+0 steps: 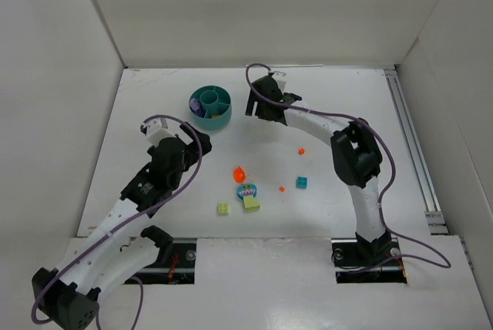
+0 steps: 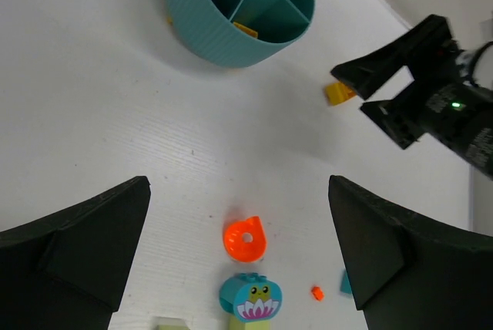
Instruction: Sort the legos into containers by color
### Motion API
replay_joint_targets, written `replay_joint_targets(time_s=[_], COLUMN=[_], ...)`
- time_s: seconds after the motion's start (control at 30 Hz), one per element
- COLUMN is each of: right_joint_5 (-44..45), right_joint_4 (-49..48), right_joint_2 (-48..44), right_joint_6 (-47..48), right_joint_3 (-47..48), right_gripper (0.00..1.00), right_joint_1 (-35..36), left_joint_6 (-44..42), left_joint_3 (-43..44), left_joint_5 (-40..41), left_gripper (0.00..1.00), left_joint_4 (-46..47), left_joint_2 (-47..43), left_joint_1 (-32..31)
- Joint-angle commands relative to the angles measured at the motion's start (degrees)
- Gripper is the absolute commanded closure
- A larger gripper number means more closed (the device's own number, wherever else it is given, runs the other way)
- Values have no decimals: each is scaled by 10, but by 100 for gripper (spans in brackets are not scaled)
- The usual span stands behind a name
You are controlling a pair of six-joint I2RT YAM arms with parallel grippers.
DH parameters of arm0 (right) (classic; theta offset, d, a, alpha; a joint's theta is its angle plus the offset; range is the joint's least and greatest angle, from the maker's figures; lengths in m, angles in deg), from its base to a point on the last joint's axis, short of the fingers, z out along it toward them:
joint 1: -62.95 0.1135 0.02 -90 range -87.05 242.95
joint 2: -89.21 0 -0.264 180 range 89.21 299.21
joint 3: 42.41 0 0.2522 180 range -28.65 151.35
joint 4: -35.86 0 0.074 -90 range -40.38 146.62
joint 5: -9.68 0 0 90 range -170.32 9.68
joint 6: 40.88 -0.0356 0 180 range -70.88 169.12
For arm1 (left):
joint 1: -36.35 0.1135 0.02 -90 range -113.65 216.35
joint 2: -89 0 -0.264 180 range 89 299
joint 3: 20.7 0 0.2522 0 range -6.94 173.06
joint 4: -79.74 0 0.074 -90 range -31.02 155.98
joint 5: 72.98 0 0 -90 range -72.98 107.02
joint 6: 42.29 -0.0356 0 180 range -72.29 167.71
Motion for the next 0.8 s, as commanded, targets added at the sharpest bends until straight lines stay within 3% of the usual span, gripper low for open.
replay_joint_targets(time_s=[0.0,0.33,0.77], right_joint_5=[55,119,53], right_joint_4=[46,156,152], right_joint_2=[22,103,183], right_joint_6=[-69,-114,-109], right_joint_3=[44,166,233], right_gripper=[10,12,18], right_joint_1=[3,-3,-45], left_joint_6=[16,10,5], left_joint_3=[-17,-40,-40], left_joint_5=[-27,-50,-50], left_gripper=[0,0,0], left_joint_4=[-2,17,22], left_joint_2=[-39,-67,-67], left_joint_1=[-7,-12,-12])
